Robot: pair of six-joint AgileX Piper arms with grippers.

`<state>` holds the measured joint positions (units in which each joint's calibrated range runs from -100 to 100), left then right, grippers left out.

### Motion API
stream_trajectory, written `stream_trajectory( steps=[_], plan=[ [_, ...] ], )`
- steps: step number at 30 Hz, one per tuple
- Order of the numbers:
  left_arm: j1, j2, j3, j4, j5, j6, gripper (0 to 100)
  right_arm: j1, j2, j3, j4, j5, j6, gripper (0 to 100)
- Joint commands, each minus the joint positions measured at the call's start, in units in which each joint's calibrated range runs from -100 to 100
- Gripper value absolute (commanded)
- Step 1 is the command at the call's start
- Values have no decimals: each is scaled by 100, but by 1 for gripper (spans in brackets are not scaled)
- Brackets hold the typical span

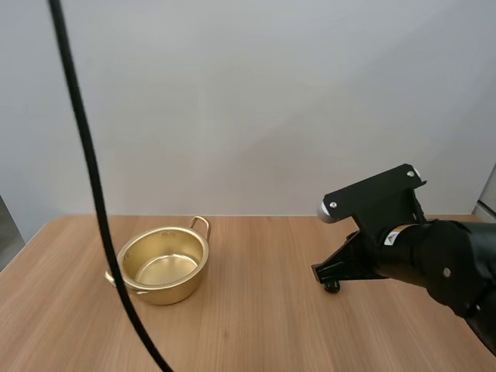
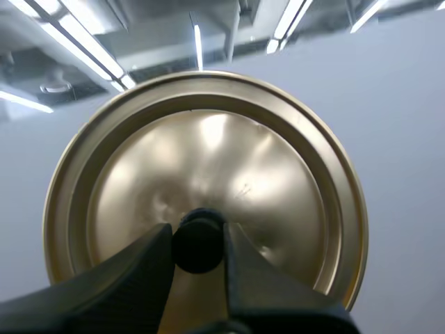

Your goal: Open the pot, put the car inside, and close it

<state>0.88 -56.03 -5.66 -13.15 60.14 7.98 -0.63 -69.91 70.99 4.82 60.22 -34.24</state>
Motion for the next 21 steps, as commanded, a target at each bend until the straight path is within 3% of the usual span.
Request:
stream_trajectory(
  steps=[1,7,13,15,19,21],
  plan=[
    [5,184,-1768,7,588,-41,0,2,1020,-140,-7,-11,-5,0],
    [5,577,-2868,7,1540,-141,0,2,2292,-741,28,202,-5,0],
    [5,656,-3061,19,1537,-160,0,2,3423,-1391,159,536,-144,0],
    [5,656,-3061,19,1537,-160,0,2,3691,-1514,136,510,-144,17],
    [5,656,-3061,32,1537,-151,0,2,4166,-1605,-8,173,-30,65],
    [5,656,-3061,42,1537,-151,0,2,4401,-1605,-194,40,125,74]
  ],
)
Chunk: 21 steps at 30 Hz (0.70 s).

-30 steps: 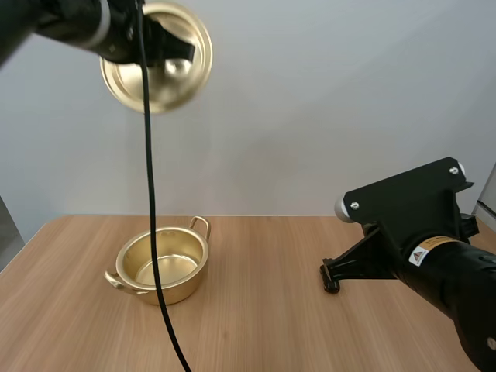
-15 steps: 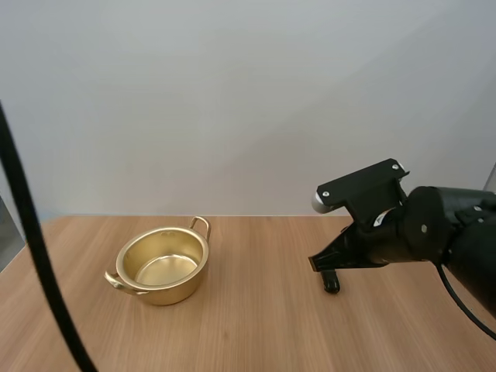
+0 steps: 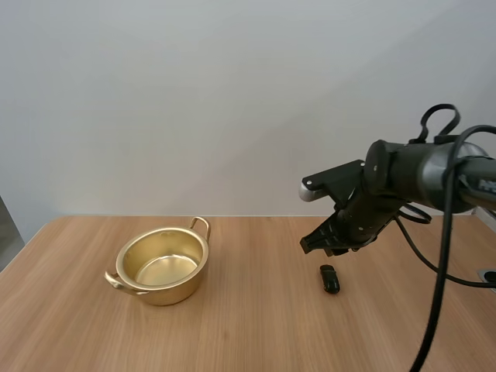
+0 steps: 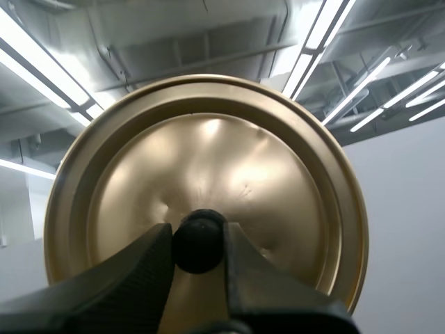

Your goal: Open the pot, put the car inside, and close it

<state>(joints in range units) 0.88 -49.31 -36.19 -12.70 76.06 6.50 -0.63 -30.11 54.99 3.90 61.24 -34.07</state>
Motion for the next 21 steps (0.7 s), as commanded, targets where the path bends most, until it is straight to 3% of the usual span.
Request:
stream_trajectory(
  steps=[1,9,21],
  plan=[
    [5,-16,-8,8,-54,-3,0,2,515,-5,-161,-106,144,75],
    [5,11,-8,94,-184,-3,0,2,1378,-5,-209,-778,184,74],
    [5,213,-8,139,-131,7,0,2,1839,-5,-209,-1334,173,74]
  ],
)
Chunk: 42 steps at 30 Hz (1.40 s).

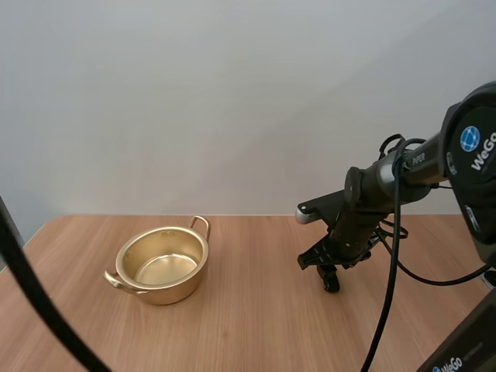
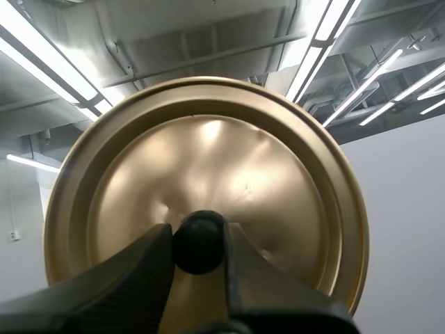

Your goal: Open the pot, put the car inside, and close it

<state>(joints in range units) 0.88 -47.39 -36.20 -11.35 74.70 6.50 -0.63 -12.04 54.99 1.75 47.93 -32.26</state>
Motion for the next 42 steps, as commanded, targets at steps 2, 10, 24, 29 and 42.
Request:
stream_trajectory(
  steps=[2,10,24,29,42],
  plan=[
    [5,30,-7,19,5,32,0,2,157,-5,6,-27,-8,74],
    [5,45,-7,82,5,32,0,2,519,-5,-175,-46,-47,19],
    [5,85,-7,83,5,32,0,2,-487,-293,90,24,-396,0],
    [5,98,-7,94,5,32,0,106,-1337,-770,1301,757,-1305,0],
    [5,662,37,867,1999,32,0,962,-3028,-1399,2586,1493,-2021,0]
  ],
)
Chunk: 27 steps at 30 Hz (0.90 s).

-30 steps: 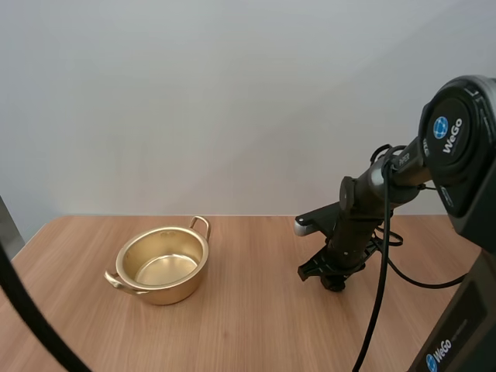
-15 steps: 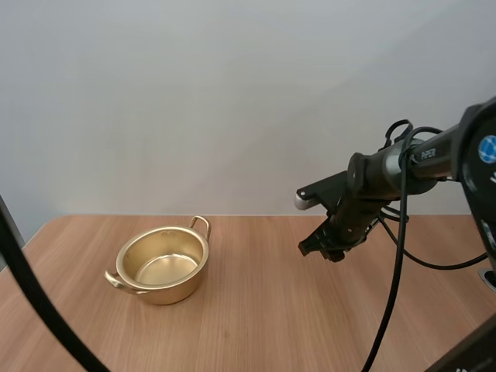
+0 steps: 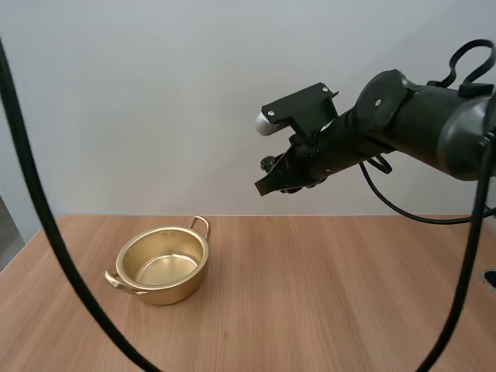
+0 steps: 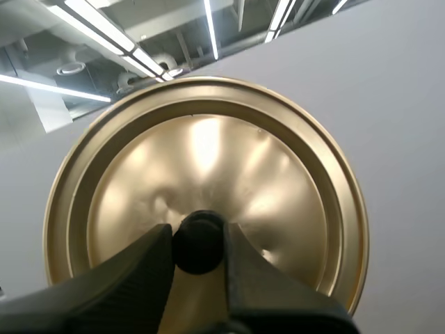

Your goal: Open the pot, put the car inside, and close it

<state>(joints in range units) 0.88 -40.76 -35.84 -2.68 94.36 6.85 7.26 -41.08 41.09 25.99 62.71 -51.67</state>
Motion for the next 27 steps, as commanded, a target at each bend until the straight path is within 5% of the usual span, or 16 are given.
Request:
stream_trajectory(
  steps=[1,13,27],
  plan=[
    [5,1,15,0,55,-3,0,275,-139,-9,285,15,-117,0],
    [5,16,1526,0,305,56,0,1473,536,-9,408,-626,-377,0],
    [104,16,1797,-263,-130,142,0,2053,2821,-746,64,-1718,-617,0]
  ],
)
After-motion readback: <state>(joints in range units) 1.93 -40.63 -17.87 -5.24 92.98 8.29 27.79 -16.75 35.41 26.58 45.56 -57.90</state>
